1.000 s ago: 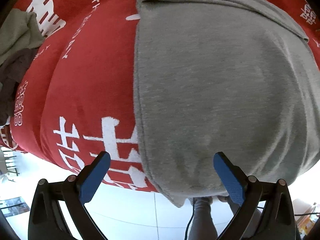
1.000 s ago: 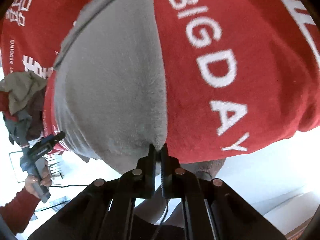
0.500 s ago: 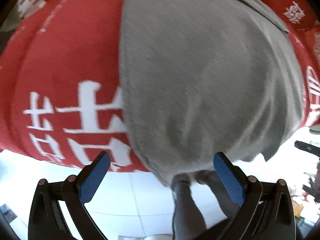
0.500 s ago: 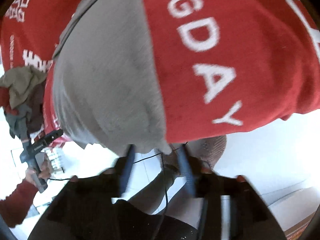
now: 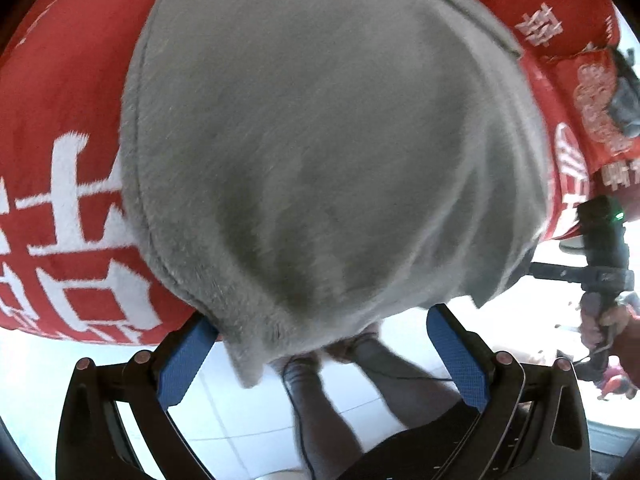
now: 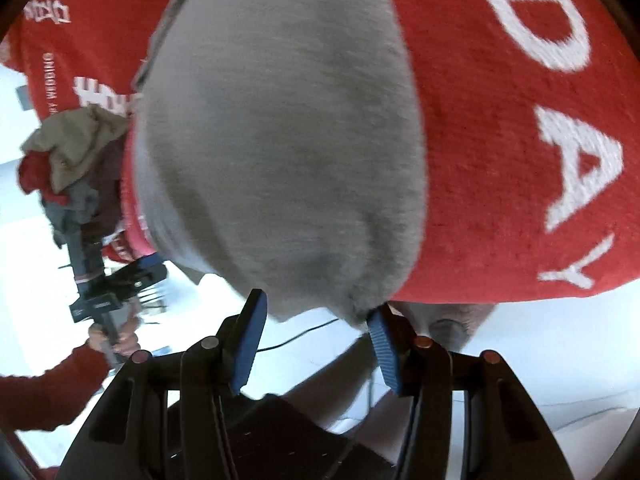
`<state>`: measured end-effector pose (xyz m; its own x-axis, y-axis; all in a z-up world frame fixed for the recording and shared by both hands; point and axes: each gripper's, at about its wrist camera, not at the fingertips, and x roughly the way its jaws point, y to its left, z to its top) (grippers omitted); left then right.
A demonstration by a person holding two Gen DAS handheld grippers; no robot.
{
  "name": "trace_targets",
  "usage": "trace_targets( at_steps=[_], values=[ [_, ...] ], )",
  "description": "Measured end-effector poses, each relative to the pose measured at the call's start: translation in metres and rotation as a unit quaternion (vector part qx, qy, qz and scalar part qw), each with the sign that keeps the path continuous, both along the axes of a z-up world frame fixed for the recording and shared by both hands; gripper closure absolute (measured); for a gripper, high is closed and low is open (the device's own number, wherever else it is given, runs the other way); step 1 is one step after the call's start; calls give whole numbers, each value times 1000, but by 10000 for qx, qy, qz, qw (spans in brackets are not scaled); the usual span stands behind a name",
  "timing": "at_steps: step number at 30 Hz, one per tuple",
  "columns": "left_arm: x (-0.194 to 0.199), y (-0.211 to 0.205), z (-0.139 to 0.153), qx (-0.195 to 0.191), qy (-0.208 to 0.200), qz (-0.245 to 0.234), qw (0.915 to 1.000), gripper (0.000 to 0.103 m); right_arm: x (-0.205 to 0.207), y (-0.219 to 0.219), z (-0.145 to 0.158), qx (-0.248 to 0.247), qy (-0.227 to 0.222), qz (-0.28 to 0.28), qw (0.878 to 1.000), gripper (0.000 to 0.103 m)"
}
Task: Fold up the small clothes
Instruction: 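Move both grippers to the sweater hem and close them on it, then lift the hem with both grippers and fold it toward the collar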
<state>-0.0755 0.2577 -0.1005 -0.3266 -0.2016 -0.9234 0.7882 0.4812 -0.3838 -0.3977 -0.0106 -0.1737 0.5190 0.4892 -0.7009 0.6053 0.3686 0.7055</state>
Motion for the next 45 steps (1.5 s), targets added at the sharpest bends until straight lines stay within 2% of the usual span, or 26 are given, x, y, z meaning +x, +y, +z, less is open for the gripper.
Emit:
trace_targets(
  at_steps=[2,5,7,10,11,12,13,14,17,20,26,30,35,40,45],
  values=[
    [3,-3,2,-91,56,30,9999,0,1,0,0,-16,-24,8,10000,47],
    [8,-10,-5,-21,71,87,9999,1,-1,-4,-12,-55,141,-92,9998,47],
    [3,-17,-2,-6,44,85,10000,2,0,-4,-20,102,149,-162,9997,47],
    [3,-17,3,83,-206,53,9997,19,3,-1,-20,139,185,-140,9996,50],
    [4,-16,4,98,-219,41,9997,36,2,-2,-20,257,187,-259,9992,56],
    [6,-15,6,142,-204,-14,9997,62,0,-5,-20,346,188,-382,9985,81],
    [8,-15,3,209,-197,-62,9996,77,-3,-7,-20,455,209,-608,9969,91],
    [10,-16,2,266,-129,-103,9995,85,-4,-7,-18,490,186,-723,9960,91],
    [14,-18,4,222,49,-145,9996,86,-5,-3,-9,490,0,-869,9950,92],
    [20,-16,17,-58,384,9,9992,88,-7,-2,3,683,-332,-1162,9903,92],
    [34,-22,40,-409,700,185,9965,88,-9,1,23,847,-770,-1504,9820,92],
    [44,-28,55,-654,781,194,9946,88,-11,1,43,847,-1092,-1726,9752,92],
    [57,-43,71,-934,869,345,9912,88,-8,-9,69,873,-1660,-2078,9600,92],
    [81,-60,93,-1209,808,677,9870,88,6,-33,89,989,-2205,-2311,9424,92],
    [122,-87,124,-1592,633,1160,9784,88,28,-71,113,1016,-2606,-2327,9315,92]
  ],
)
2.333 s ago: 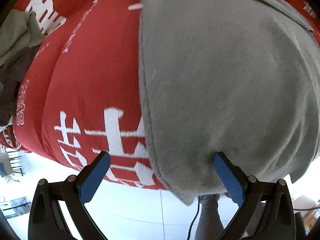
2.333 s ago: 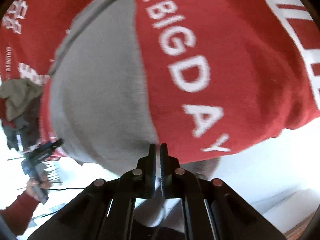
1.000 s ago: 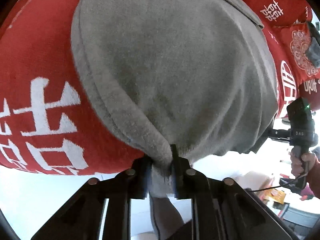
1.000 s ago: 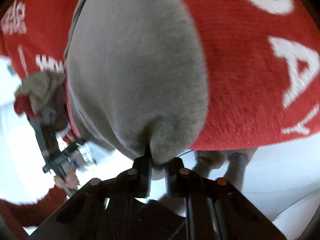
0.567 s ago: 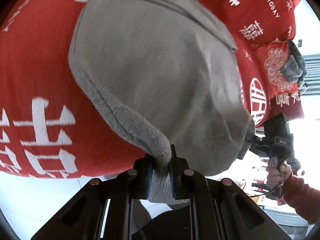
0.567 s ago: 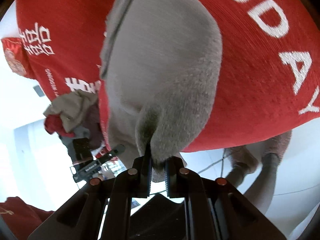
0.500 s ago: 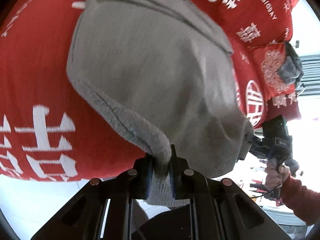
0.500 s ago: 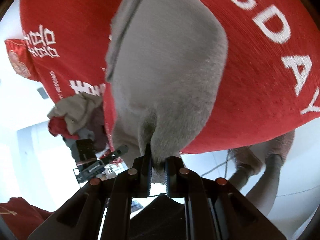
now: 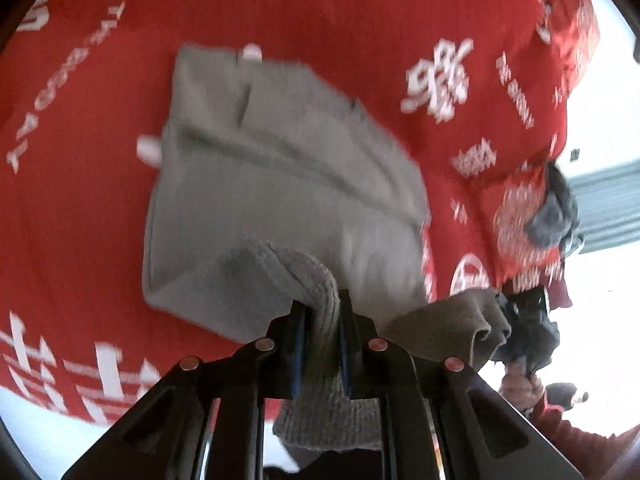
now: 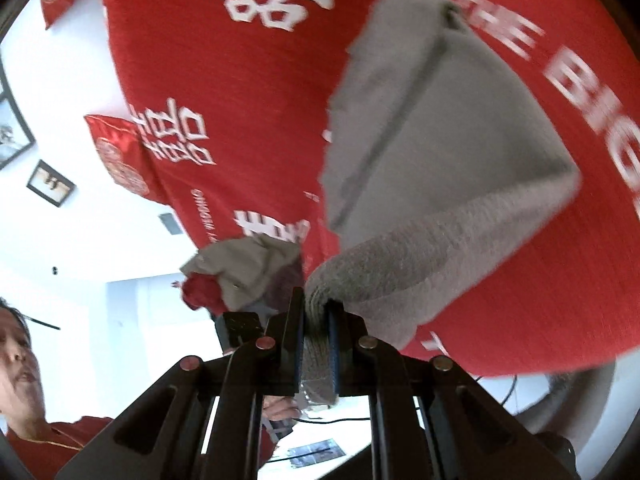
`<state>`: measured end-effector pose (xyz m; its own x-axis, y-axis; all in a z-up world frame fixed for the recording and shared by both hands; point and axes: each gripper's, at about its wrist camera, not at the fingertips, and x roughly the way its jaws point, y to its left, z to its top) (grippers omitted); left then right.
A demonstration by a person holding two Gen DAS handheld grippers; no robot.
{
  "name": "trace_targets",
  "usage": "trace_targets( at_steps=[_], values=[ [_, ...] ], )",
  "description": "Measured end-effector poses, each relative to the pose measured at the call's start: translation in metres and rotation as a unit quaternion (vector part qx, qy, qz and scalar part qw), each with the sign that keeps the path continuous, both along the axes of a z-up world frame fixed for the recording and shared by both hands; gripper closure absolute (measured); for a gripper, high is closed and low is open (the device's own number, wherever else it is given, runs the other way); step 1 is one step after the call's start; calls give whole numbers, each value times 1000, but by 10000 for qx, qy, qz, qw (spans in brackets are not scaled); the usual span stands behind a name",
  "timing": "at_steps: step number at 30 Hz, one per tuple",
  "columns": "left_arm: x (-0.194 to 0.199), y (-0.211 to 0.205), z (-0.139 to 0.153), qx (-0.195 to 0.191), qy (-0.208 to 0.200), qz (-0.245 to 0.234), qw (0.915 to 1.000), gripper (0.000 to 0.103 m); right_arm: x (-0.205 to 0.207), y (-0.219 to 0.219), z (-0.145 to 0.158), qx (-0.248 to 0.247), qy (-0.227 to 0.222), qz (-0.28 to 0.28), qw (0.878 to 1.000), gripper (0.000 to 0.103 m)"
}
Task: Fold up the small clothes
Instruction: 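Lift the hem with both grippers and fold it toward the collar, then open both grippers and release the folded hem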
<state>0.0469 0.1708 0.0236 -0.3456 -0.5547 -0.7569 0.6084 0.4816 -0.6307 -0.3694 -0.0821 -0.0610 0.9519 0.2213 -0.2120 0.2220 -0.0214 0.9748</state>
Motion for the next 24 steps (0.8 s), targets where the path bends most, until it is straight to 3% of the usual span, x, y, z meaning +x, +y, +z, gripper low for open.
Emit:
trace_targets(
  at_steps=[6,11,18,21,23,24],
  values=[
    [45,-63,8,-123,-344,432,9984,88,44,-84,31,-320,-241,55,9992,92],
    [85,-125,-22,94,-689,761,9947,88,82,-159,20,-318,-136,-41,9994,92],
    [122,-178,-85,1038,-1164,1204,9804,88,137,-234,-47,-189,875,33,9960,92],
    [128,-185,-89,1166,-1176,1218,9786,87,155,-247,-65,-226,1391,188,9898,88],
    [126,-187,-81,1231,-1249,1096,9784,87,163,-250,-64,-302,1689,299,9847,85],
    [123,-188,-74,1243,-1343,1010,9779,87,169,-250,-57,-461,1795,412,9818,78]
  ],
)
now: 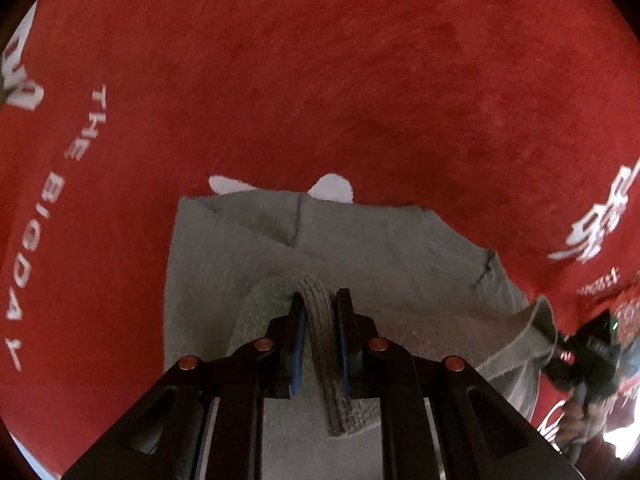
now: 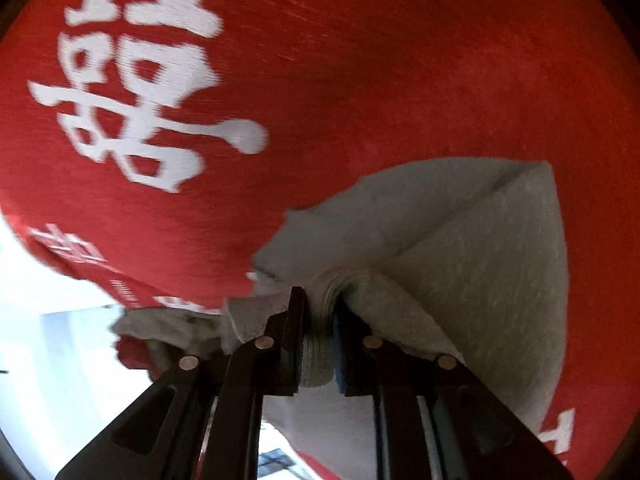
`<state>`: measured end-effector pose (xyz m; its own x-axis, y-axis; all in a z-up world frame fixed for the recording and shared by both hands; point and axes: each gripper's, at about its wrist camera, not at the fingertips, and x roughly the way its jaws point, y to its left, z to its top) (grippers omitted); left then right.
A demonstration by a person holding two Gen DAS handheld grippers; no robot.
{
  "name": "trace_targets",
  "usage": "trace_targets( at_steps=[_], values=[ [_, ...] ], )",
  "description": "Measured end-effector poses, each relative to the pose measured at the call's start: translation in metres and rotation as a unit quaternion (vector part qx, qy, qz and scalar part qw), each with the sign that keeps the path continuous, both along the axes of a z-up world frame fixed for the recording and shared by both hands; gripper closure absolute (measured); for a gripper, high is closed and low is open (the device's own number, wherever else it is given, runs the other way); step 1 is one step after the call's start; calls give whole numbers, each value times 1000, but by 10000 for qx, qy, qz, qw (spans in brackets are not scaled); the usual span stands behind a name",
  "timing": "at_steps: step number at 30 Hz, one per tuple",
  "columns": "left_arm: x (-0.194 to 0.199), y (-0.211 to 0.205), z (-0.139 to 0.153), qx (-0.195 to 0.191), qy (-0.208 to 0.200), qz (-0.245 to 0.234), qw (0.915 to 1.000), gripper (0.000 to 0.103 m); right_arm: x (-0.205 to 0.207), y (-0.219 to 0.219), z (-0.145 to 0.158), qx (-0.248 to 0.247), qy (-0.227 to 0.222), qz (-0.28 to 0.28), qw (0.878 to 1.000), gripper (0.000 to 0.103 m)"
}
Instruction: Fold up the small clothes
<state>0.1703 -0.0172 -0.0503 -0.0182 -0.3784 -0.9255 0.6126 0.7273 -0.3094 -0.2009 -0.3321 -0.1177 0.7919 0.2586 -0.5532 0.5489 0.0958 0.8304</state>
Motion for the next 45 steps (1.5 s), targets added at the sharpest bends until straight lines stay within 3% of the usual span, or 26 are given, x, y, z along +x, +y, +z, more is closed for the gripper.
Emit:
trace_targets(
  at_steps=[1,2,3,5,7,10,11,14,15,17,18,21,25,26,27,29,30,31,32,35,37,40,42,44,45],
  values=[
    [-2,0,6,25,-50,-80,10000,86,3,1,10,-204,37,123,9997,59],
    [-5,1,14,24,-109,-175,9998,76,3,3,20,-398,78,221,9989,45],
    [-6,2,20,14,-207,-187,9996,49,3,5,32,-649,145,313,9973,29],
    [-8,10,42,-71,-651,-85,9978,21,2,10,58,-1256,356,569,9898,29],
    [-5,11,49,-49,-652,-67,9978,20,3,17,78,-1950,833,950,9726,29],
    [-11,9,43,236,-722,-269,9968,20,13,27,81,-2631,1451,1464,9425,29],
    [-17,5,35,376,-741,-433,9956,20,16,27,77,-2655,1513,1545,9396,29],
    [-35,-6,3,778,-720,-781,9913,20,33,20,54,-2483,1804,1625,9378,35],
    [-39,-10,-8,917,-773,-821,9894,20,37,16,45,-2382,1835,1570,9407,44],
    [-36,-20,-24,1151,-1027,-706,9855,20,45,7,28,-2020,1766,1476,9520,76],
    [-30,-22,-27,1144,-1059,-597,9860,20,47,4,26,-2039,1797,1459,9512,91],
    [-9,-30,-30,969,-934,-380,9902,20,51,0,35,-2164,1691,1512,9496,96],
    [7,-52,-44,867,-540,-689,9924,21,48,0,38,-2266,1538,1722,9462,96],
    [7,-56,-46,844,-500,-782,9921,24,48,0,34,-2159,1494,1747,9490,96],
    [8,-62,-48,845,-448,-875,9916,38,48,-1,29,-1999,1400,1770,9535,96],
    [8,-69,-50,935,-459,-980,9897,53,51,-4,24,-1839,1438,1757,9564,93],
    [9,-70,-49,936,-499,-993,9894,82,52,-5,22,-1809,1529,1762,9554,92],
    [10,-71,-48,917,-434,-999,9898,95,53,-5,19,-1774,1548,1748,9560,92],
    [12,-71,-46,899,-382,-956,9906,96,56,-5,20,-1765,1534,1739,9566,92],
    [14,-69,-42,971,-757,-943,9879,96,63,-5,36,-2088,1305,1829,9518,96],
    [19,-68,-51,1059,-773,-820,9880,96,69,-5,40,-2361,1391,1847,9438,96],
    [22,-67,-52,1057,-770,-554,9899,90,70,-16,17,-2089,1790,1621,9477,96],
    [22,-63,-45,1207,-918,-414,9876,58,66,-18,13,-1982,1814,1510,9513,91],
    [21,-54,-31,1199,-1114,-376,9858,36,57,-11,25,-2190,1929,1430,9457,70],
    [21,-44,-21,1149,-1143,-371,9861,35,50,-5,34,-2251,1888,1421,9453,58]
  ],
)
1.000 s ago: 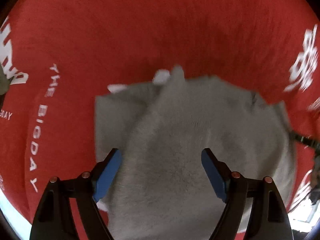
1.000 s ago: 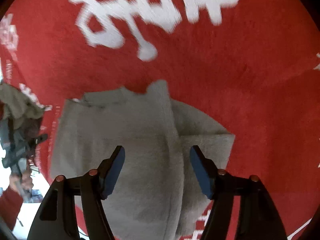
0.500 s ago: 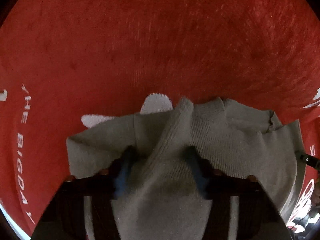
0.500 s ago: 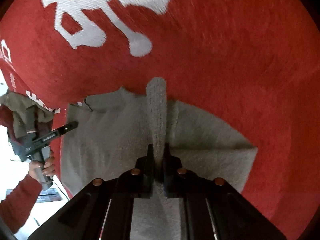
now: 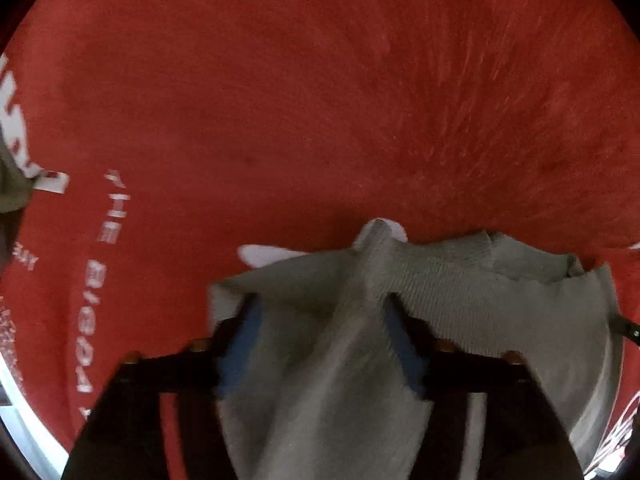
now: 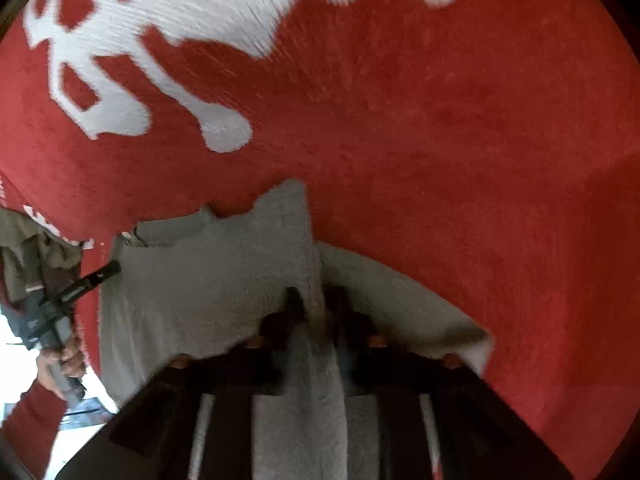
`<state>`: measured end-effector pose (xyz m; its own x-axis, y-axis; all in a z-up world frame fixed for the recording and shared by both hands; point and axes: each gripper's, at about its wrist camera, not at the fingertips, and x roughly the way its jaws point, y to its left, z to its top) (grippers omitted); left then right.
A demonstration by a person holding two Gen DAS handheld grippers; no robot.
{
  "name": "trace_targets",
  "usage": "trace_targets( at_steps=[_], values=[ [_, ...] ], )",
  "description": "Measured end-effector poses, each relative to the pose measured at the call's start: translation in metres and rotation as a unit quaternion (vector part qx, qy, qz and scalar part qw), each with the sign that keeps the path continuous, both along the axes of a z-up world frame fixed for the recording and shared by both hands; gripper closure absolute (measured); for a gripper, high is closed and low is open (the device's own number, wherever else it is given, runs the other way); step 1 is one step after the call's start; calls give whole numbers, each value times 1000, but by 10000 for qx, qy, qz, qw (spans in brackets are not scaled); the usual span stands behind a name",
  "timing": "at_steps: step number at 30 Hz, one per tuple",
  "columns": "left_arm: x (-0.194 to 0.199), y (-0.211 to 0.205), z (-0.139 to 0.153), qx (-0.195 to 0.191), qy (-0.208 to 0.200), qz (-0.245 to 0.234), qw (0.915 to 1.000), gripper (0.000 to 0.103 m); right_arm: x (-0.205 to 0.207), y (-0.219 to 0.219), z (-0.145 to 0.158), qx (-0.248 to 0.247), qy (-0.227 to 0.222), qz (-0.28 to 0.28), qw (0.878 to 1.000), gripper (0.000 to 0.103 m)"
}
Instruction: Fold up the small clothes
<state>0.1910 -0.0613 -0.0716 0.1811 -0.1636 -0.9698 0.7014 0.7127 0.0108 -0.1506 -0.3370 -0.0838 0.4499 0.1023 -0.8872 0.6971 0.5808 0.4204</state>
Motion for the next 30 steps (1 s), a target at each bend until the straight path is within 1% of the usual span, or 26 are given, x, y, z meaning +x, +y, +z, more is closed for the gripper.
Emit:
trace_targets(
  at_steps=[2,4,5,7,9,10,11,13,15,16,17,18,20,21,22,23,24,25,26,27,28,30],
  values=[
    [-2,20,13,-46,153,28,9999,35,-17,7,13,200,-273,-18,9994,57],
    [-22,51,23,-28,360,18,9993,35,-42,29,28,710,-752,-57,9946,57],
    [-28,63,27,32,425,-4,9991,35,-55,45,34,937,-910,-72,9914,57],
    [-44,96,29,180,621,-39,9979,35,-77,74,37,1337,-1019,-102,9857,57],
    [-51,121,24,222,871,4,9960,35,-96,108,29,1765,-976,-189,9793,57],
    [-68,129,14,240,981,55,9949,35,-106,126,21,1981,-894,-276,9757,57],
    [-77,133,13,258,1080,118,9938,35,-110,140,14,2118,-822,-372,9731,57],
    [-86,142,2,206,1303,164,9911,35,-119,163,-7,2380,-661,-700,9665,57],
    [-90,145,-5,127,1334,62,9910,35,-123,176,-27,2543,-722,-1109,9580,57],
    [-92,145,-8,78,1366,-23,9906,35,-128,175,-32,2541,-718,-1255,9563,57],
    [-89,142,-11,45,1397,-73,9902,42,-128,177,-37,2546,-743,-1425,9536,57],
    [-88,138,-12,4,1449,-152,9893,54,-131,178,-41,2569,-852,-1675,9480,57],
    [-84,136,-11,-117,1492,-227,9885,57,-136,174,-44,2585,-1104,-2088,9367,57],
    [-85,134,-7,-225,1570,-269,9870,69,-143,172,-44,2562,-1221,-2243,9323,57],
    [-86,133,-9,-228,1651,-285,9856,81,-148,167,-43,2526,-1277,-2358,9297,57],
    [-86,131,-13,-175,1735,-308,9842,83,-148,165,-45,2502,-1293,-2500,9264,57],
    [-87,129,-15,-106,1707,-401,9844,92,-148,164,-50,2539,-1310,-2670,9204,57],
    [-88,128,-15,-44,1629,-506,9853,94,-148,162,-54,2646,-1374,-2877,9101,65],
    [-89,128,-13,-41,1607,-605,9851,94,-148,160,-53,2640,-1277,-2948,9095,83],
    [-89,130,-10,-50,1585,-668,9851,94,-152,153,-45,2535,-1246,-2886,9148,95],
    [-89,133,-10,-37,1557,-714,9852,94,-156,150,-36,2379,-1252,-2748,9231,95],
    [-92,140,-13,25,1475,-813,9857,94,-152,150,-16,1979,-1084,-2269,9474,96]
  ],
)
